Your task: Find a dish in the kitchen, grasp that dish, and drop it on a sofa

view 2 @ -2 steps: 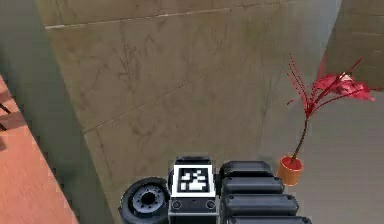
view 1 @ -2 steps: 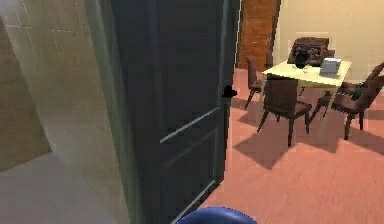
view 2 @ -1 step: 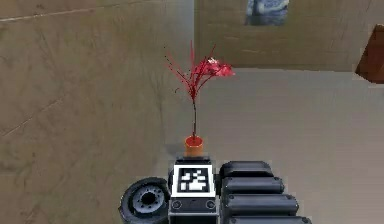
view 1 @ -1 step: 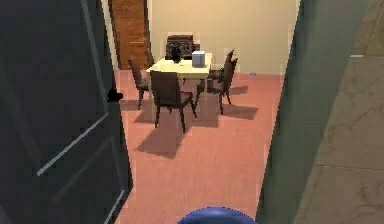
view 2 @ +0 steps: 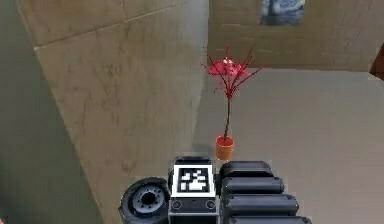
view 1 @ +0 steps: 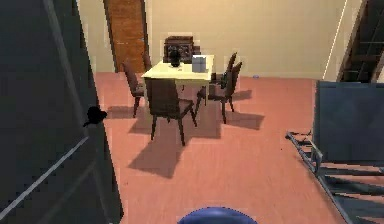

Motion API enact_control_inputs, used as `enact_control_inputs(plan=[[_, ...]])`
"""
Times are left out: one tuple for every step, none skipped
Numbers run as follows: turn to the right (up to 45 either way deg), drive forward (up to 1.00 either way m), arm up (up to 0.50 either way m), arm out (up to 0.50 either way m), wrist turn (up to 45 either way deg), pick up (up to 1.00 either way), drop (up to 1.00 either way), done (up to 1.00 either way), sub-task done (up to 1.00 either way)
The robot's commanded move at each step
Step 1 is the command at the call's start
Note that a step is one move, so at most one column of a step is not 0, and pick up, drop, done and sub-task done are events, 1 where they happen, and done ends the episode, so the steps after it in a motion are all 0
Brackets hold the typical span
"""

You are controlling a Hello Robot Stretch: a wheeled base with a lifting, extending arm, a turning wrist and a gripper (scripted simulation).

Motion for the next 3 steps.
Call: enact_control_inputs(plan=[[-27.0,0.00,0.00,0.00,0.0,0.00,0.00,0.00,0.00],[0.0,0.35,0.00,0.00,0.0,0.00,0.00,0.00,0.00],[45.0,0.00,0.00,0.00,0.0,0.00,0.00,0.00,0.00]])
